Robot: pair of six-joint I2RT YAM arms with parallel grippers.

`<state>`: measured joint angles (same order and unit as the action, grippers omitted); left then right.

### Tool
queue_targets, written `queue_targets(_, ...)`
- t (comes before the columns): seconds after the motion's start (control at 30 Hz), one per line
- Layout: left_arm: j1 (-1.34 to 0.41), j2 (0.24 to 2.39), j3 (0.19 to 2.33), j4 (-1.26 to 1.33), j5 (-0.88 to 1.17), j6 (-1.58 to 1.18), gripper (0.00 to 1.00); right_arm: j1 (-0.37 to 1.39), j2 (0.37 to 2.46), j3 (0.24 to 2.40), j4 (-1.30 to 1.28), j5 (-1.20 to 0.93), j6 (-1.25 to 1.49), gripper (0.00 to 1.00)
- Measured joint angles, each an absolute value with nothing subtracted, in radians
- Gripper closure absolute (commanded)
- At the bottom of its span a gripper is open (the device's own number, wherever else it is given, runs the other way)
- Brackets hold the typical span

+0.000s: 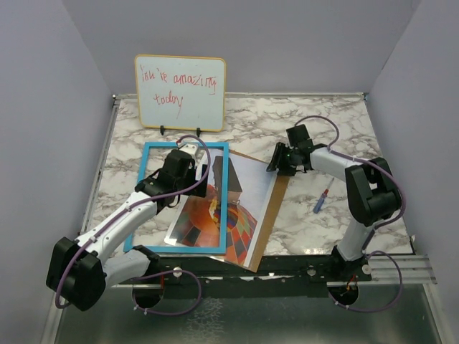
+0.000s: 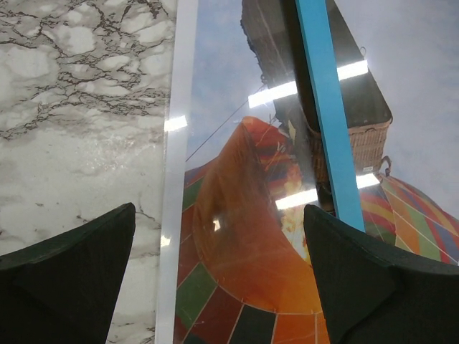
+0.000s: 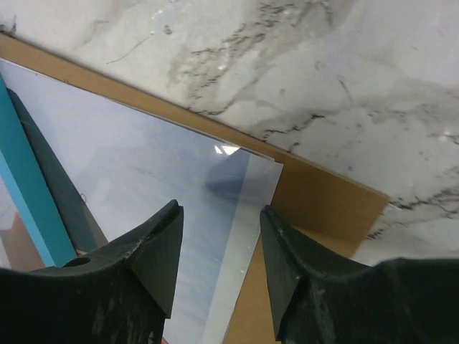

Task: Take the photo out of the frame
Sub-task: Adjust the photo frame item on the photo frame.

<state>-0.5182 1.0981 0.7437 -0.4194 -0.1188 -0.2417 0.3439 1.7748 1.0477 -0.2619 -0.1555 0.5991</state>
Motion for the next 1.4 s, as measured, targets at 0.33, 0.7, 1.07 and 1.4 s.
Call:
queue_targets(0.33, -0.518, 1.11, 0.744, -0.419, -0.093, -0.242, 0.01, 0.385, 1.738, 1.009, -0.234, -0.229, 0.553, 0.47)
queue_targets(0.7, -0.55, 1.121, 0.744, -0.399, 0.049, -0.224, 0.06, 0.671, 1.249, 0.595, -0.093, -0.263, 0.794, 0.46)
queue_targets(1.07, -0.696, 1.146, 0.743, -0.386, 0.051, -0.231, 0.05, 1.263, 1.285, 0.493, -0.034, 0.059, 1.274, 0.45)
queue_targets(1.4, -0.695, 1.219, 0.744, -0.405, 0.036, -0.239, 0.05, 1.479, 1.398, 0.605, -0.163, 0.287, 1.574, 0.45)
